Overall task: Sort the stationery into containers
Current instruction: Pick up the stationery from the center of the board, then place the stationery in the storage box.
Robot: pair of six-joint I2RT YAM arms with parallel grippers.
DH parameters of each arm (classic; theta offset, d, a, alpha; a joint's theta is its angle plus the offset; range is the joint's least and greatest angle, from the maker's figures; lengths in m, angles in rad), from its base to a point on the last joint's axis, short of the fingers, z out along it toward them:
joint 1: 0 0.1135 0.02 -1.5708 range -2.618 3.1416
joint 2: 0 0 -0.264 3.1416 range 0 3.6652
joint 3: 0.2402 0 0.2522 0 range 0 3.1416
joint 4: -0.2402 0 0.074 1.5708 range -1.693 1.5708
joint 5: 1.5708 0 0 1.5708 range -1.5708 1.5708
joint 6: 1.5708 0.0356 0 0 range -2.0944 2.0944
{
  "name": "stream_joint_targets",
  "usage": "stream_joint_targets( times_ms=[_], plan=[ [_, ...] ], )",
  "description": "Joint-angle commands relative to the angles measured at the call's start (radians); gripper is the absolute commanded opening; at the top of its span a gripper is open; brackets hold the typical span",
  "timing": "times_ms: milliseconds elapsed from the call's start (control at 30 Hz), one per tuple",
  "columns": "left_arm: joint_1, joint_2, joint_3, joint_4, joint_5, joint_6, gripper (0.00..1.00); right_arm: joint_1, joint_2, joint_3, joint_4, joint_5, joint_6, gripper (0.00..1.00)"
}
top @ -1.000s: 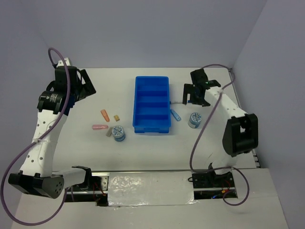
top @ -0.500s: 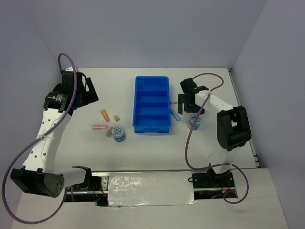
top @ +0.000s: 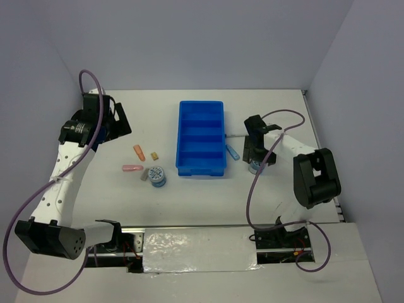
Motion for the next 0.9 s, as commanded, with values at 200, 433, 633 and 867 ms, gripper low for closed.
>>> stream_joint_targets(
  times_ms=[200, 433, 633, 867],
  plan=[
    [-0.004, 0.001, -0.005, 0.033, 0.032, 0.032, 0.99, -0.001, -0.129, 0.025, 0.062, -0.094, 0.017, 0.35],
    [-0.004, -0.008, 0.011, 0.030, 0.031, 0.040, 0.99, 0.034, -0.120, 0.340, 0.087, -0.192, 0.021, 0.34],
    [-0.004, -0.042, -0.012, 0.042, 0.077, 0.055, 0.99, 0.096, 0.155, 0.699, 0.094, -0.235, -0.028, 0.34],
    [-0.004, -0.068, -0.061, 0.079, 0.196, 0.119, 0.99, 0.121, 0.457, 1.073, 0.050, -0.367, -0.081, 0.36]
  ],
)
